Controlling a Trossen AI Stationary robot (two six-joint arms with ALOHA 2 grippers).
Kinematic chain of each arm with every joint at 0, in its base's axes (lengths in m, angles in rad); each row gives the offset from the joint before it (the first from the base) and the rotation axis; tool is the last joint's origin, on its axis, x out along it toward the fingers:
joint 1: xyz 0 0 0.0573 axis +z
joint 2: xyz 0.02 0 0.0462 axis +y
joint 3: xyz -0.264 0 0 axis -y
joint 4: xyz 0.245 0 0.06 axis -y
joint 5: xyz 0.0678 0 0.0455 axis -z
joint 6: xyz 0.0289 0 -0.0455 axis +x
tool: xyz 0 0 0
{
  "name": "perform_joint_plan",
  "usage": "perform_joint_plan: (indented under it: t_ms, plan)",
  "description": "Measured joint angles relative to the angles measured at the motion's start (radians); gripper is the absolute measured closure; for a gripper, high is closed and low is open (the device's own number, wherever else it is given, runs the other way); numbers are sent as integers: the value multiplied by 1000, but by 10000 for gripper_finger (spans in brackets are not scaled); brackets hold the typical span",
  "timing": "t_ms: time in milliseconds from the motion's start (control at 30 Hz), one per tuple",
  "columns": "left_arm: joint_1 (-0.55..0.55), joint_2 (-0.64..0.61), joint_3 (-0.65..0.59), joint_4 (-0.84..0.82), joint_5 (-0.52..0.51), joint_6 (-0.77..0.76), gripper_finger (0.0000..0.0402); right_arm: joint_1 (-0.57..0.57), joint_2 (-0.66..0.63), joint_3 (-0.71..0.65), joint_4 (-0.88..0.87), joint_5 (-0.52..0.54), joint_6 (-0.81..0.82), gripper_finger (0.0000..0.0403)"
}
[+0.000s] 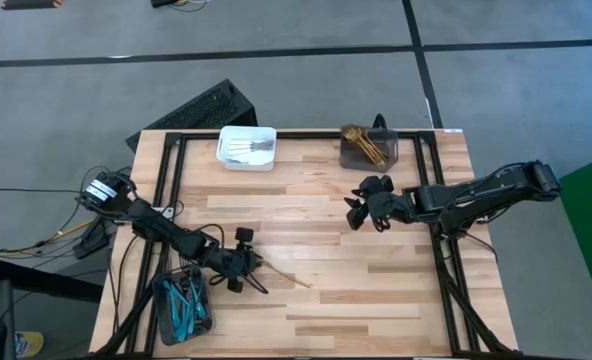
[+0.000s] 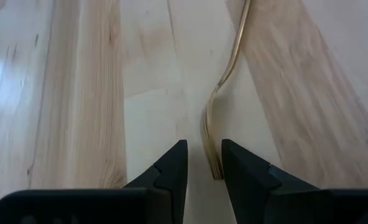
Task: Sort silverware by color (type)
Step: Put the gold fork into the top black bin
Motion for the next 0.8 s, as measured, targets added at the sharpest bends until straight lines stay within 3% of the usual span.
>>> perform_joint_plan:
  t_ms: [167,333,500,633,800]
  plan:
    - [0,0,0,2,-5,28,328,0,0,0,25,0,7,214]
    - [1,0,-2,-1,-34,43,388,10,33,0,123,-2,6,214]
    - [2,-1,18,11,-164,-23,400,23,149,1,261,-54,-16,214]
    - [1,-32,68,20,-388,11,401,33,274,0,472,-149,-77,214]
    - [1,-59,118,16,-475,230,401,35,387,8,749,-378,-128,214]
